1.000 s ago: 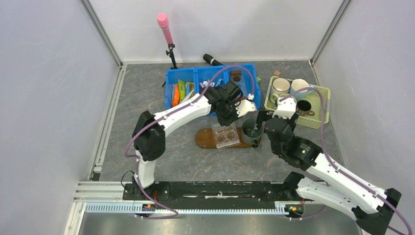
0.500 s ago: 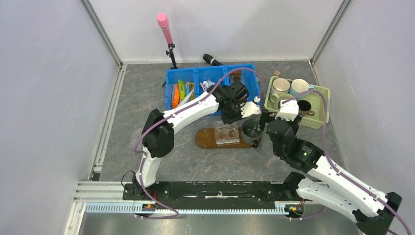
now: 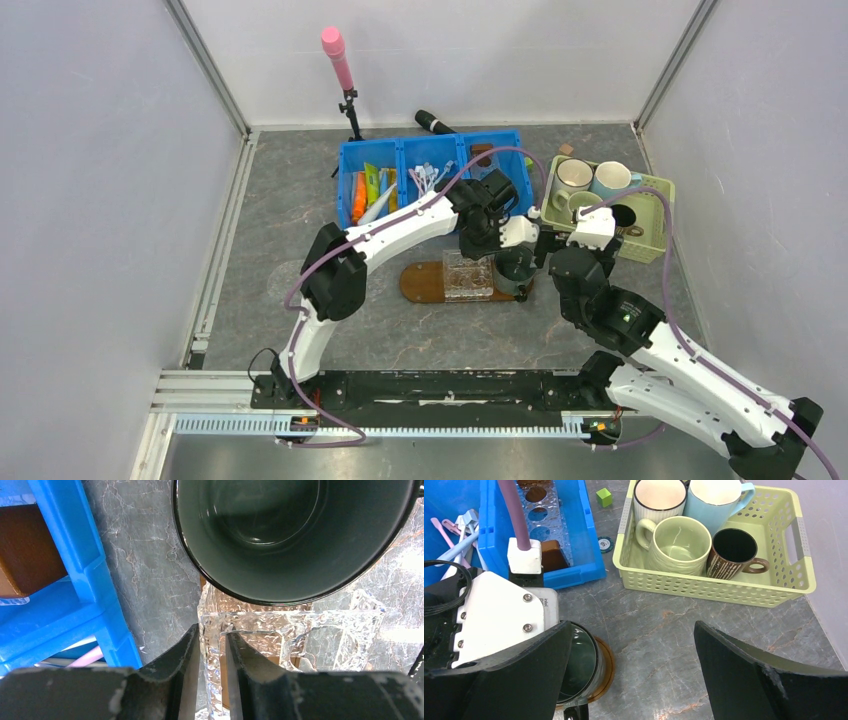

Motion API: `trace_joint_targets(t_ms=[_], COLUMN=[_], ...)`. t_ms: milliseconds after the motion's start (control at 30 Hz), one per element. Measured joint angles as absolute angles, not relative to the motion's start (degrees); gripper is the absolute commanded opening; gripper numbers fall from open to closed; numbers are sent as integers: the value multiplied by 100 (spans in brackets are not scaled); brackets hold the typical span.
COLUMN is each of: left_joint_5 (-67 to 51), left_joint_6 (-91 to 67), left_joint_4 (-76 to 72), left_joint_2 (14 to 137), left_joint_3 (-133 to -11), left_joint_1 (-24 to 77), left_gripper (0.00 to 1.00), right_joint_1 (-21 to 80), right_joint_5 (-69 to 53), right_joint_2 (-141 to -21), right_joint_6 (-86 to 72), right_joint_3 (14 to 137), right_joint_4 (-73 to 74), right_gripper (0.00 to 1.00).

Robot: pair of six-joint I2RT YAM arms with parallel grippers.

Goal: Prepare toiletry sets of a toothbrush and toothpaste on the tray

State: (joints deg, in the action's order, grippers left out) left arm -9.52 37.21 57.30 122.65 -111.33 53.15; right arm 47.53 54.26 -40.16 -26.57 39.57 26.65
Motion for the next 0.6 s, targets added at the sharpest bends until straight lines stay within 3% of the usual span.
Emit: trace_joint_targets(t_ms=[100, 267, 600], left_joint_5=[-958, -956, -576], left_joint_6=[3719, 3715, 3317], left_joint_4=[5760, 5730, 4766], left_joint_2=[12265, 12263, 11255], left_joint_3=[-11166, -11183, -10600], left_joint_1=[5339, 5352, 5345], left_gripper=[41, 63, 82], right_joint_1=[4744, 4740, 4740], right_joint_5=[5468, 5474, 5461], right_joint_2=[-4014, -3966, -3955], right_joint_6=[-2646, -2622, -2545], right_joint_3=[3953, 3951, 3951], right_joint_4=[2665, 2665, 2617], right_gripper=[98, 98, 98])
